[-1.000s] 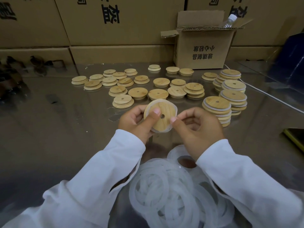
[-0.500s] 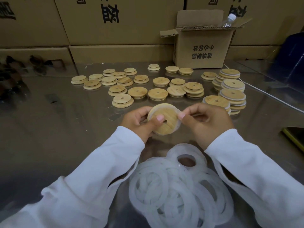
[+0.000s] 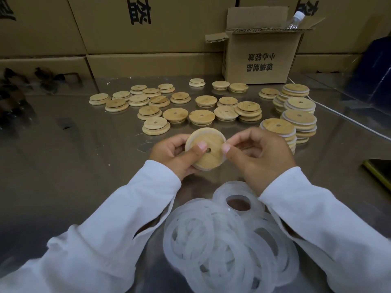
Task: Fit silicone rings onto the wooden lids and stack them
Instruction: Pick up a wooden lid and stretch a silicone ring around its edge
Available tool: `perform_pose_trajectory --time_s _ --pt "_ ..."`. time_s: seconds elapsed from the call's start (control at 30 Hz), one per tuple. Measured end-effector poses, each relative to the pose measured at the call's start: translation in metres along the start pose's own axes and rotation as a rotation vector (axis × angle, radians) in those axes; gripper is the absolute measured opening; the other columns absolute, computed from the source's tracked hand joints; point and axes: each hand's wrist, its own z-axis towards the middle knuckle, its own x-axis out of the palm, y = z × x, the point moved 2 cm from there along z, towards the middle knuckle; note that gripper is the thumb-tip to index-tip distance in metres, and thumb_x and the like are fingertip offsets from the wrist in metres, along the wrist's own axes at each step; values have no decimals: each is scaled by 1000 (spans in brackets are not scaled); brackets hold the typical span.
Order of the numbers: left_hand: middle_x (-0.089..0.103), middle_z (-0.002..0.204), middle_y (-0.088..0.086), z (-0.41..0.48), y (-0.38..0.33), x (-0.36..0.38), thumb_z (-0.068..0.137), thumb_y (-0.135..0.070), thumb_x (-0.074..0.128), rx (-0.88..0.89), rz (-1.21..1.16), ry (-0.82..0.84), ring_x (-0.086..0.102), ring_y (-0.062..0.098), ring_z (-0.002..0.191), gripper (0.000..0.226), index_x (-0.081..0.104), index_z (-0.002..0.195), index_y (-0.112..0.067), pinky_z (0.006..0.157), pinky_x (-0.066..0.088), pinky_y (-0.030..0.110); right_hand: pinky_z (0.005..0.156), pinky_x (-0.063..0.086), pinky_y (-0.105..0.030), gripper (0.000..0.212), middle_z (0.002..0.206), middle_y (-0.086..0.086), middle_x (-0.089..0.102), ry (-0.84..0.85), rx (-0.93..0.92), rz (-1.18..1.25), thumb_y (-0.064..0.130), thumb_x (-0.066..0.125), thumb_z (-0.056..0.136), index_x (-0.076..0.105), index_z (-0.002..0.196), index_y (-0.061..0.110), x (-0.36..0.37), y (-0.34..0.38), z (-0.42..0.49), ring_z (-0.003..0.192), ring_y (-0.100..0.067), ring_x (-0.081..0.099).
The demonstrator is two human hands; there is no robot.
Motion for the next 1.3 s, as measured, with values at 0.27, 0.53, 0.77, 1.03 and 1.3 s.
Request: perform_pose_trajectory --time_s 0.27,0.53,0.77,1.03,1.3 --pt "69 84 9 0 1 3 81 -7 62 -12 -20 -43 66 27 85 7 65 80 -14 74 57 41 62 42 -14 15 70 12 63 -82 6 -94 27 67 80 59 67 28 2 -4 -2 69 -4 58" --pt "71 71 -2 3 1 -3 81 -7 62 -8 -12 -66 68 17 75 10 64 77 -16 70 59 33 65 45 -18 14 72 12 63 -38 22 -68 25 66 80 62 68 29 -1 -5 1 72 -7 59" --pt "70 76 2 1 0 0 81 -6 62 4 -9 -11 68 18 76 9 64 78 -14 65 59 30 60 40 -15 18 72 13 63 -40 17 -126 26 66 80 61 64 31 -2 -5 1 70 -4 58" --pt "69 82 3 2 -1 -1 82 -6 60 40 -32 12 66 20 83 10 64 82 -14 70 59 32 59 41 -10 17 64 10 64 53 132 -44 26 65 82 62 66 29 -5 -5 5 68 -4 58" --pt "70 80 -1 2 0 -2 82 -7 60 69 -17 -1 67 19 83 10 64 83 -16 71 59 33 79 54 -38 18 59 3 66 36 160 52 17 63 84 60 67 23 2 -4 2 67 -15 65"
